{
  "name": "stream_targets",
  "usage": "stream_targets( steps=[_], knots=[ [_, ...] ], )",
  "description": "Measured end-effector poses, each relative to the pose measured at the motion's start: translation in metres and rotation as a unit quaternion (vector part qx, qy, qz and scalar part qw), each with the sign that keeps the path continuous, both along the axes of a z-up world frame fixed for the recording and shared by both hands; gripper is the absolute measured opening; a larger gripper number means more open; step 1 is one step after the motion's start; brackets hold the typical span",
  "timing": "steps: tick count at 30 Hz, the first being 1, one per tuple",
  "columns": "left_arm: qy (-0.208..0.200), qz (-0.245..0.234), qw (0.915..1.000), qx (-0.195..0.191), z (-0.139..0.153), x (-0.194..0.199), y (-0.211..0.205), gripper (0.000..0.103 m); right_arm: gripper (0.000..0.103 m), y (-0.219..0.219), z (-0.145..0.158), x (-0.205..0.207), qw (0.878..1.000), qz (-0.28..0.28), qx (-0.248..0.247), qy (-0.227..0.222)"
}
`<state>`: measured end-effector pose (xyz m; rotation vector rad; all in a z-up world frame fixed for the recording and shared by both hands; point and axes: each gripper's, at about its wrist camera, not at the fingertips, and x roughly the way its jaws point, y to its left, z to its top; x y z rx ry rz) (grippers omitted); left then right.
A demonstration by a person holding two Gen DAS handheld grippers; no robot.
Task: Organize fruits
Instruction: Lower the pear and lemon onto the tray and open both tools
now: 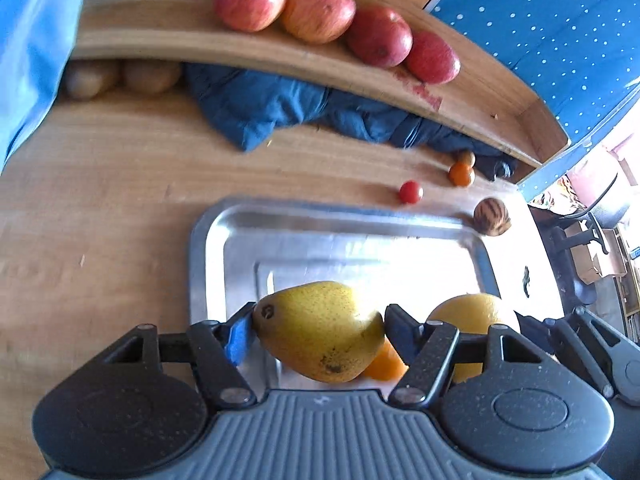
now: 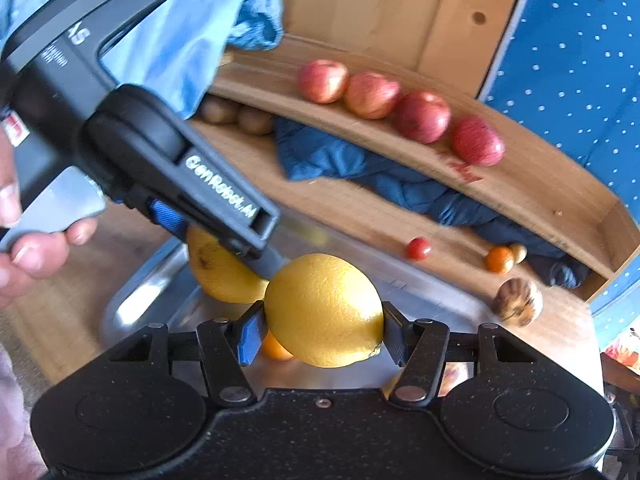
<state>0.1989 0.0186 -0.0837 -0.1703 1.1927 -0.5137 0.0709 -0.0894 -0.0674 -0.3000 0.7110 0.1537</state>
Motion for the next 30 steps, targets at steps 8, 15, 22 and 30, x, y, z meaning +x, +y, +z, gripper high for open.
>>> stream_targets(
  steps=[8, 15, 22, 30],
  knots=[
    [-0.013, -0.005, 0.9999, -0.003, 0.0, -0.035, 0.011, 0.06, 0.061, 0.021, -0.023, -0.025, 0.999, 0.016, 0.007, 0.031],
    [-0.005, -0.001, 1.0, -0.002, -0.002, -0.05, 0.016, 0.066, 0.061, 0.024, -0.032, -0.029, 0.999, 0.011, 0.008, 0.035],
    [-0.007, 0.003, 0.9998, 0.02, 0.0, -0.058, 0.021, 0.081, 0.064, 0.023, -0.028, -0.035, 1.0, -0.003, 0.011, 0.019],
    [-0.018, -0.005, 0.9984, 0.053, 0.015, -0.072, 0.033, 0.102, 0.084, 0.018, -0.01, -0.063, 0.999, -0.032, 0.043, -0.004]
  ],
)
